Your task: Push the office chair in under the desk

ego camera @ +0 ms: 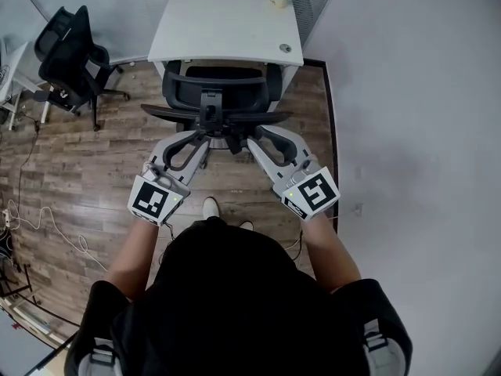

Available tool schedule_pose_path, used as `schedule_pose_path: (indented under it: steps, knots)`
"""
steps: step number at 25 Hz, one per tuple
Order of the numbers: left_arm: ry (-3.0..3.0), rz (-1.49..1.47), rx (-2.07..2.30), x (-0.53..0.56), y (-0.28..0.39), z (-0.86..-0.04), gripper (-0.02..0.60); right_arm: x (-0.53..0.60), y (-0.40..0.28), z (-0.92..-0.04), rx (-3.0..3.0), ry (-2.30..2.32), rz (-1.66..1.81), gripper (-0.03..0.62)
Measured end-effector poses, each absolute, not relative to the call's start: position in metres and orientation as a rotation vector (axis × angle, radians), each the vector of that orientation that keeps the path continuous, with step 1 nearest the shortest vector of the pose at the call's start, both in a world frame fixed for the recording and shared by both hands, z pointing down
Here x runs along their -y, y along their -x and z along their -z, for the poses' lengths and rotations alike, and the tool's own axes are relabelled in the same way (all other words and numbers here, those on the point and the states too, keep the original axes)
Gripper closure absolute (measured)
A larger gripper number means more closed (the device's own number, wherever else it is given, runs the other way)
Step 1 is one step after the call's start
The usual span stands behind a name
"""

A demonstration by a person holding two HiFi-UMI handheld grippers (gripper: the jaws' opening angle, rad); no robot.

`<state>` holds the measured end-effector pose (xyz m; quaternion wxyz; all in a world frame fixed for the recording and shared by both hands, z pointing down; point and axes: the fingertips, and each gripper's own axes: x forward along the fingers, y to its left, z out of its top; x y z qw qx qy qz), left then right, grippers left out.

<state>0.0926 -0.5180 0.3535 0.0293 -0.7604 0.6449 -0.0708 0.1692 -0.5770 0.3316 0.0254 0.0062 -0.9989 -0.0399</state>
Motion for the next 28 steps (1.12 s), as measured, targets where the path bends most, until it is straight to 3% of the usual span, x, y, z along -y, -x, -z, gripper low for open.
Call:
schedule_pose_path:
  steps: [6, 28]
  knots:
    - [2.324, 0.135, -2.018, 0.515, -0.102, -0.339, 0.588, 0.567, -0.177, -0.322, 3.134, -0.003, 0.133, 0.569]
    - [2.318, 0.102, -2.025, 0.523, -0.102, -0.328, 0.588, 0.575, -0.179, -0.31, 3.155, -0.057, 0.166, 0.591]
